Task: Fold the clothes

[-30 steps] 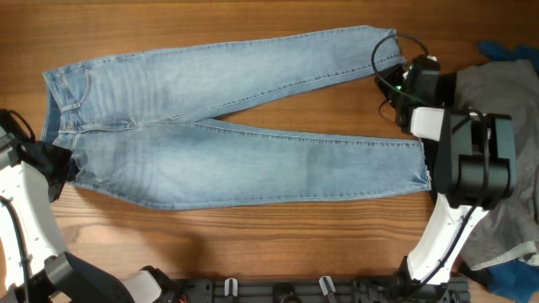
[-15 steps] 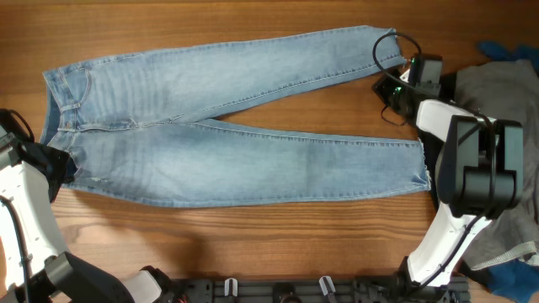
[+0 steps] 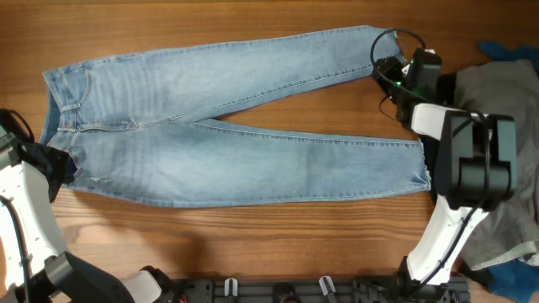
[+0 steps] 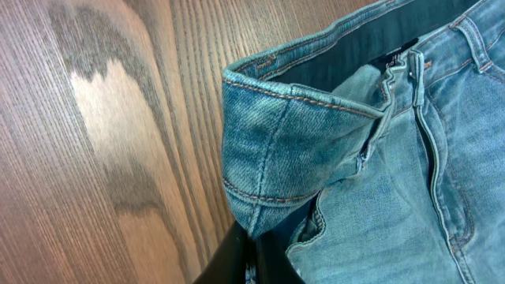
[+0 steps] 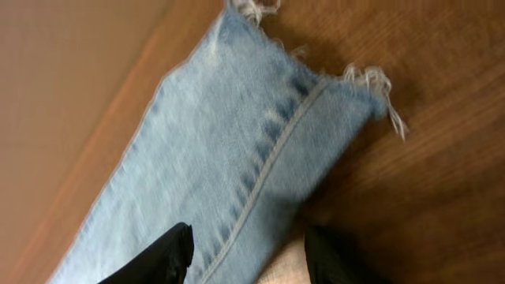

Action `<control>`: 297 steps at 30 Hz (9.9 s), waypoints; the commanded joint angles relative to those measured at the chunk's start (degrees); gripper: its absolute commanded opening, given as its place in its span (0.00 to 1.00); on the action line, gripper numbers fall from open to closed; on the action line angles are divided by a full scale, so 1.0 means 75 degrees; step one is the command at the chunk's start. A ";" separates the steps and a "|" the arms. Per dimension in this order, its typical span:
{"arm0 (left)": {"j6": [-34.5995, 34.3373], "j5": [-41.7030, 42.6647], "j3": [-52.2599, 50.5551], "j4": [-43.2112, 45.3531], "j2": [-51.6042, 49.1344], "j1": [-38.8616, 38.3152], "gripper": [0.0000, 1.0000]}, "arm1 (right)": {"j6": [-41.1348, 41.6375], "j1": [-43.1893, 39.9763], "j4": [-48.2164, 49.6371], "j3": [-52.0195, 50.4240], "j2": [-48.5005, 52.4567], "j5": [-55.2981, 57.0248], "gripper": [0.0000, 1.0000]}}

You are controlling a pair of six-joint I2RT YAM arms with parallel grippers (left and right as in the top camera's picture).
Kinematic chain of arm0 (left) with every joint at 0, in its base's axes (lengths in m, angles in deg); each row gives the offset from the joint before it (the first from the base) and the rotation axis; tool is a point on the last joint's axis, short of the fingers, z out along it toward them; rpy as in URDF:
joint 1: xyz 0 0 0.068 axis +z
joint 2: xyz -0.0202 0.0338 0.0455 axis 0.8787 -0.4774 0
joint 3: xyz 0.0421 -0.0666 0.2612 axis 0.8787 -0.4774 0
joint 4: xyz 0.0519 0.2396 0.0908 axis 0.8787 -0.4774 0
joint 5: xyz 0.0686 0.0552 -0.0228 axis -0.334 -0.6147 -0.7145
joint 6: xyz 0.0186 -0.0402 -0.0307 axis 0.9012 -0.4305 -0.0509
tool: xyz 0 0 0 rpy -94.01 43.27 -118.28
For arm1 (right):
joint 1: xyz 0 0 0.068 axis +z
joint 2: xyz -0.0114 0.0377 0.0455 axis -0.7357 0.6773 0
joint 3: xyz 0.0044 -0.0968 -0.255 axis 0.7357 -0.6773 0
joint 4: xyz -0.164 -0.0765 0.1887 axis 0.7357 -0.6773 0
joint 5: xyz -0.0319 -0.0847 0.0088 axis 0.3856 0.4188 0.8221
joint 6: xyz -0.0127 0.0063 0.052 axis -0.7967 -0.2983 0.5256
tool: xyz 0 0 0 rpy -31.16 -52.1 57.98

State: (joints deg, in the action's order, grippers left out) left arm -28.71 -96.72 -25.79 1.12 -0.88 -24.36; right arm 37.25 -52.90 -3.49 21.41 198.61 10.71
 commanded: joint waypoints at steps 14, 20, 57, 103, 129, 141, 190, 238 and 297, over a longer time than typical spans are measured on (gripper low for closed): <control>0.0111 -0.0938 0.0105 0.0184 -0.0044 0.0023 0.04 | 0.0085 -0.0157 -0.1005 -0.0184 0.0656 -0.0635 0.04; 0.0111 -0.1017 0.0108 0.0382 -0.0044 0.0312 0.04 | -0.0825 -0.0507 -0.4208 -0.0184 -0.0248 0.0111 0.04; 0.0079 0.0539 0.0105 0.0924 -0.0058 0.0373 0.04 | -0.2766 -0.0635 -1.1928 0.0189 -0.4908 -0.0562 0.99; 0.0052 0.0656 0.0105 0.0892 -0.0058 0.0373 0.04 | 0.0997 -0.0635 -0.9031 -0.4025 -0.5065 0.0641 0.19; 0.0117 0.0647 0.0239 0.0402 0.1268 0.0376 0.04 | -0.1064 -0.1128 -1.2225 -0.0455 -0.6697 0.0239 0.04; 0.0315 0.0647 0.1008 -0.0562 0.2119 0.0373 0.04 | -0.1116 -0.1137 -1.3181 -0.0274 -0.7825 0.0819 0.04; -0.0207 0.0877 0.2078 0.0746 -0.1005 -0.0044 0.04 | -0.2629 -0.0358 -1.0188 0.1480 -0.3783 0.0169 0.04; -0.0204 0.0880 0.2078 0.1932 -0.1816 -0.0487 0.04 | -0.2623 -0.0332 -0.8090 0.1480 -0.3156 0.0163 0.05; 0.1116 0.0848 0.2057 0.2515 -0.3016 -0.0469 0.97 | -0.3628 -0.0198 -0.6540 0.1478 -0.1545 0.1416 0.51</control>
State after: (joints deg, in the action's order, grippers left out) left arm -21.67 -89.36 -11.22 19.30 -23.39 -28.12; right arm 10.78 -54.26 -52.67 31.64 184.87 20.32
